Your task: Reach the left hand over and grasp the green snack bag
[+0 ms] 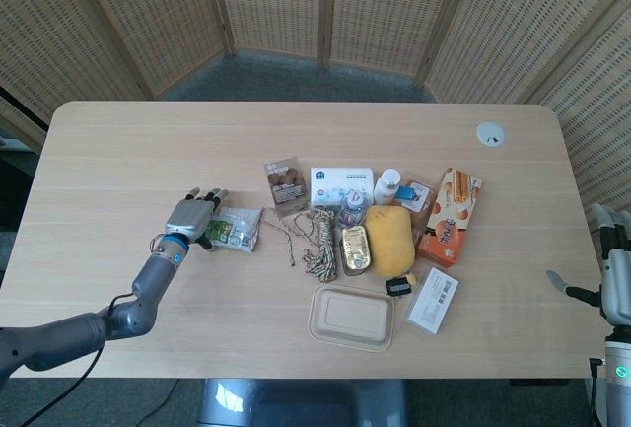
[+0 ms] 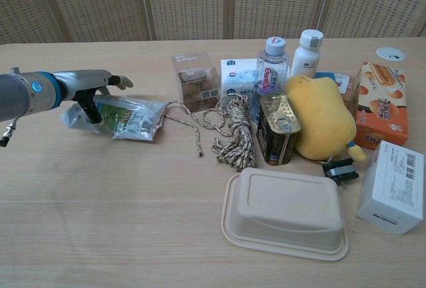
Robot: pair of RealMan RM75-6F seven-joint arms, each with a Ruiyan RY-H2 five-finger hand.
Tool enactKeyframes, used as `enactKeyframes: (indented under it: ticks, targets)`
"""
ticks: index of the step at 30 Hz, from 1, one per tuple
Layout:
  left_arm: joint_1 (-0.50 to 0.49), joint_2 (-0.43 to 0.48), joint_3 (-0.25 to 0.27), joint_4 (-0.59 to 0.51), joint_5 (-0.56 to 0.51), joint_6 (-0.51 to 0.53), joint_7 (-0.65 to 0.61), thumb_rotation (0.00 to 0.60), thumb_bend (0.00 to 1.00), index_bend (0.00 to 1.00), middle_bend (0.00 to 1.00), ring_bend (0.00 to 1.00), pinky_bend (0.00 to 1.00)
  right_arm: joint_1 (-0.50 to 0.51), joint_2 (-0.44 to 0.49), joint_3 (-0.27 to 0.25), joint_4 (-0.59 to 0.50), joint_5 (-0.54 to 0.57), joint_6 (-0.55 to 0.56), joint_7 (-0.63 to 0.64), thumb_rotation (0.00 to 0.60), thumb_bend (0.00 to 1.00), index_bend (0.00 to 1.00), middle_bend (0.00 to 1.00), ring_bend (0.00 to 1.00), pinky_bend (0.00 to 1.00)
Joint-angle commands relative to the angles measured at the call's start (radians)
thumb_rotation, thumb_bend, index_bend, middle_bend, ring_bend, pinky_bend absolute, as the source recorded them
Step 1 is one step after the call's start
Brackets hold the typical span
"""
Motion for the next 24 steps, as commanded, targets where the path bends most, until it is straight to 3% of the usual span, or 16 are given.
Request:
enactKeyframes:
  ticks: [1, 5, 10, 14, 24]
  targets:
    - [-0.003, -0.025, -0.007, 0.014, -0.012, 0.024, 0.003, 0.6, 0.18, 0.39, 0.4, 0.74, 0.28, -0.003, -0.003, 0.003, 0.01, -0.015, 0.01, 0.013, 0.555, 0.0, 0.0, 0.0, 0.0, 0.0]
    - [0.011, -0.044, -0.016, 0.021, 0.008, 0.057, -0.019, 0.6, 0.23, 0.62, 0.66, 0.89, 0.5, 0.0, -0.002, 0.008, 0.017, -0.026, 0.01, 0.021, 0.554, 0.0, 0.0, 0.0, 0.0, 0.0]
    - [0.027, -0.046, -0.026, 0.014, 0.015, 0.065, -0.042, 0.6, 0.25, 0.67, 0.86, 0.99, 0.64, 0.003, -0.009, 0.009, 0.023, -0.029, 0.002, 0.032, 0.553, 0.0, 0.0, 0.0, 0.0, 0.0]
    - [0.047, -0.016, -0.057, -0.033, 0.044, 0.094, -0.095, 0.6, 0.25, 0.69, 0.88, 1.0, 0.68, 0.001, -0.013, 0.01, 0.028, -0.03, 0.002, 0.039, 0.552, 0.0, 0.0, 0.0, 0.0, 0.0]
    - [0.135, 0.243, -0.147, -0.39, 0.18, 0.242, -0.212, 0.6, 0.24, 0.64, 0.84, 0.99, 0.68, 0.0, -0.025, 0.004, 0.04, -0.05, -0.004, 0.064, 0.554, 0.0, 0.0, 0.0, 0.0, 0.0]
